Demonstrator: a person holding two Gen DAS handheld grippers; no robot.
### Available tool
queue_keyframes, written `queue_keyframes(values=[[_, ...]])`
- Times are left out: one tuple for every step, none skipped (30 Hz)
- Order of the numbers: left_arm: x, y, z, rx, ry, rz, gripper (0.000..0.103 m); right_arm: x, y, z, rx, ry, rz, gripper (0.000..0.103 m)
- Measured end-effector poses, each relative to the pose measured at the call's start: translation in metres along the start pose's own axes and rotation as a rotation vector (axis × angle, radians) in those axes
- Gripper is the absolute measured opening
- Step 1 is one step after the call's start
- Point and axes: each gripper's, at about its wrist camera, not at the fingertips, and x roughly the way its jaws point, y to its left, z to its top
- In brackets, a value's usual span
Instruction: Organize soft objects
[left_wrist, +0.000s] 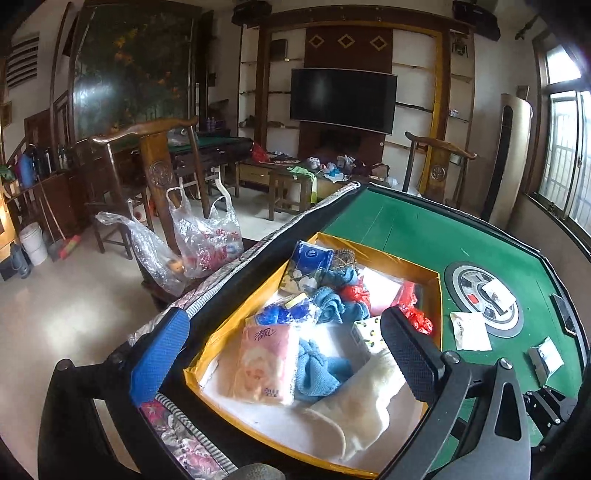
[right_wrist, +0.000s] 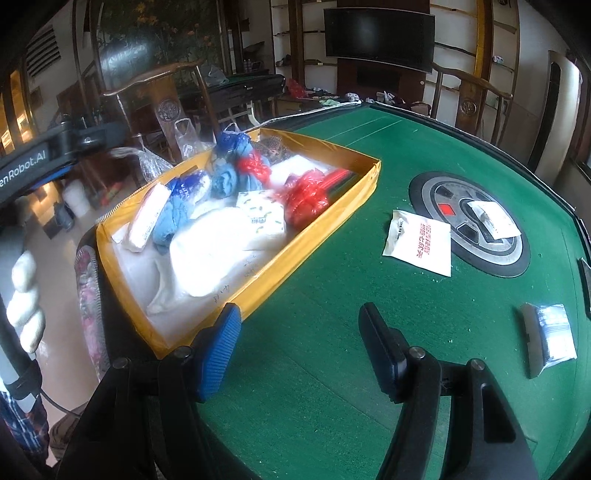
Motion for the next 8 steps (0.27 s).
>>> queue_keyframes(values=[[0.002,0.002,-0.001,-0.007,0.004,0.002,0.103,0.001,0.002,0.001,-0.003,0.003,-0.002,0.062],[0.003,0.005,-0.001,-0.012,0.009,-0.003,0.103,0.002,0.003,0.002,-0.006,0.005,-0.004,0.062],[0.005,0.006,-0.002,-0.015,0.014,-0.019,0.103,0.003,0.005,0.003,-0.010,0.006,-0.006,0.062],[0.006,0.008,-0.003,-0.017,0.019,-0.025,0.103,0.004,0.006,0.004,-0.013,0.006,-0.007,0.062],[0.006,0.010,-0.004,-0.017,0.019,-0.019,0.103,0.004,0.008,0.005,-0.015,0.006,-0.006,0.062],[0.006,0.010,-0.004,-0.014,0.011,-0.010,0.103,0.004,0.010,0.005,-0.018,0.006,-0.005,0.062],[0.005,0.010,-0.004,-0.008,0.001,0.002,0.103,0.004,0.012,0.006,-0.020,0.006,-0.004,0.062],[0.004,0.009,-0.005,0.001,-0.004,0.011,0.103,0.004,0.013,0.007,-0.022,0.006,-0.004,0.062]])
